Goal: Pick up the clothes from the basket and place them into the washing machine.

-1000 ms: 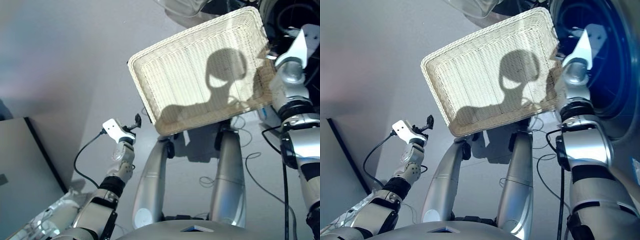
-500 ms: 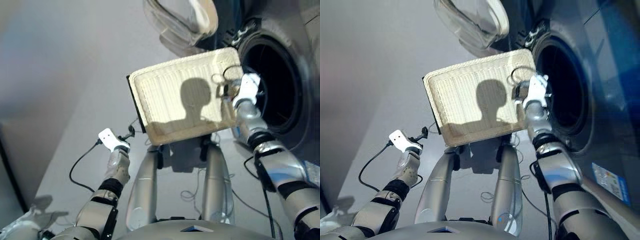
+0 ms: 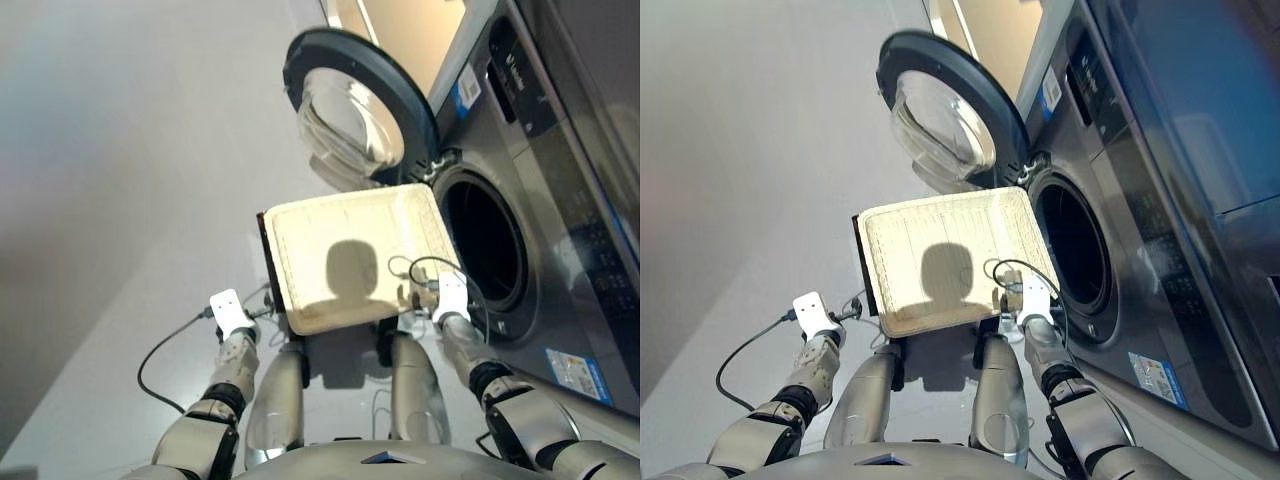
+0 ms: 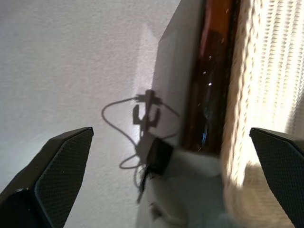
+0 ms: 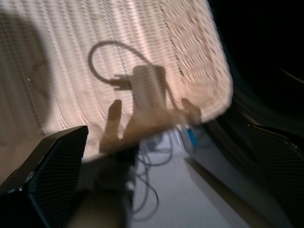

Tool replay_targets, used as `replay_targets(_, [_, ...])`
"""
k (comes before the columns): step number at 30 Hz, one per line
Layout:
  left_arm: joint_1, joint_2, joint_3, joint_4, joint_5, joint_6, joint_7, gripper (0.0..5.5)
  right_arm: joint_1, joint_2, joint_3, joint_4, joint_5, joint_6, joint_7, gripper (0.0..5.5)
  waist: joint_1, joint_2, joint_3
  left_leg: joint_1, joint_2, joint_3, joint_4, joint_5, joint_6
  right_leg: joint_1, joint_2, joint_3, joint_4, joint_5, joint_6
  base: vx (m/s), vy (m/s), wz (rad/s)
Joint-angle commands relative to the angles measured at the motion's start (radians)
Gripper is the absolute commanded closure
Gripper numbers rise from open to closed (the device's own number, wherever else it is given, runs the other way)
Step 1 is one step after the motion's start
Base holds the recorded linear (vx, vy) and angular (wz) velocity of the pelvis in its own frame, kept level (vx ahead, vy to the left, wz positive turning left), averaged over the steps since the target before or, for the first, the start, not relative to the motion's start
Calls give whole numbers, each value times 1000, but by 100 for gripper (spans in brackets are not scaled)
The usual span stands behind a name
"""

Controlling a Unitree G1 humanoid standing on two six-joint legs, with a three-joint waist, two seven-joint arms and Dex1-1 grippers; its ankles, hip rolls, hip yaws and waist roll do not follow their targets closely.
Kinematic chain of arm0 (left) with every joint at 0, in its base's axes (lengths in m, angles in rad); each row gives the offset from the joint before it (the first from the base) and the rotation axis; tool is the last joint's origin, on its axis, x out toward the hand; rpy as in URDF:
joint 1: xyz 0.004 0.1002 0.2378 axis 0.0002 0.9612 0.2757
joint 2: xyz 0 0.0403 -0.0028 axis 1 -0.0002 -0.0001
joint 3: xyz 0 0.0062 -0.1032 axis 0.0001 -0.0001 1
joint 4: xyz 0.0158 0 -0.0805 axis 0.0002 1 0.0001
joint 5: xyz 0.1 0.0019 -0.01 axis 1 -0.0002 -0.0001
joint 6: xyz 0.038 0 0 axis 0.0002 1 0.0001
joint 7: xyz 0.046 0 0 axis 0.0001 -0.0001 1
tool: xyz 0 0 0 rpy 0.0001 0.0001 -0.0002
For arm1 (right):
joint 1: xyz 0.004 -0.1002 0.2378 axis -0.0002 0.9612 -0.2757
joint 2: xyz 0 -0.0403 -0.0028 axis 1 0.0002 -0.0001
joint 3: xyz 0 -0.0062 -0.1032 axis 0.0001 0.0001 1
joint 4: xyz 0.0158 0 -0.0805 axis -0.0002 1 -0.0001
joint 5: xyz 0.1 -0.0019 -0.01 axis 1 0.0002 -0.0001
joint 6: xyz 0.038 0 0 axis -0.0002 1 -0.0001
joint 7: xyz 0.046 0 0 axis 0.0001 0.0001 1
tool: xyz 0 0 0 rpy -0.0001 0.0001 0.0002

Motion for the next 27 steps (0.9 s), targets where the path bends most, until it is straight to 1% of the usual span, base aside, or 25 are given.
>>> replay_targets(1, [7, 6, 14, 7, 69, -16, -8, 0, 17, -2, -24, 6, -17, -1, 23, 0, -2, 11, -12, 98, 24, 29, 51, -65, -27, 96, -3, -16, -174, 171, 64, 54, -4, -31])
replay_targets(4, [39, 8, 25, 12, 91, -11, -23, 0, 60, 1, -47, 12, 2, 1, 43, 0, -7, 12, -39, 149, 29, 37, 9, -53, -31, 155, 7, -22, -218, 173, 68, 0, 0, 0])
replay_targets(8, [76, 13, 32, 28, 147, -9, -23, 0, 106, 3, -71, 33, 21, 10, 74, 0, -9, 8, -69, 199, 30, 46, -7, -51, -30, 209, 15, -20, -248, 176, 69, 0, 0, 0])
replay_targets(11, [93, 14, 33, 16, 154, -13, -31, 0, 124, 6, -84, 55, 28, 19, 90, 0, -9, 12, -93, 234, 34, 54, -37, -43, -30, 245, 21, -24, -277, 180, 71, 0, 0, 0])
replay_targets(13, [102, 15, 28, 1, 153, -18, -32, 0, 136, 11, -93, 63, 36, 23, 93, 0, -8, 14, -106, 259, 35, 59, -66, -32, -34, 273, 26, -26, -303, 185, 74, 0, 0, 0])
replay_targets(14, [105, 14, 26, -10, 153, -20, -31, 0, 141, 13, -94, 64, 37, 22, 94, 0, -8, 15, -111, 270, 37, 59, -80, -27, -34, 282, 28, -29, -310, 187, 75, 0, 0, 0])
replay_targets(15, [108, 16, 27, -21, 153, -21, -29, 0, 144, 17, -94, 64, 41, 23, 93, 0, -9, 15, -116, 278, 39, 62, -88, -25, -33, 287, 29, -30, -316, 187, 76, 0, 0, 0])
replay_targets(17, [109, 18, 26, -26, 156, -24, -20, 0, 146, 21, -95, 65, 46, 23, 89, 0, -10, 12, -120, 288, 36, 65, -92, -23, -31, 292, 31, -24, -307, 188, 76, 0, 0, 0])
replay_targets(21, [105, 19, 24, -47, 141, -30, -12, 0, 141, 27, -78, 46, 46, 19, 88, 0, -8, 9, -120, 296, 28, 65, -70, -38, -19, 294, 31, -13, -281, 183, 74, 0, 0, 0])
replay_targets(27, [98, 15, 7, -71, 124, -25, -15, 0, 135, 34, -52, 4, 41, 14, 79, 0, -13, 9, -127, 320, 27, 67, -72, -46, -16, 317, 31, -12, -276, 174, 75, 0, 0, 0])
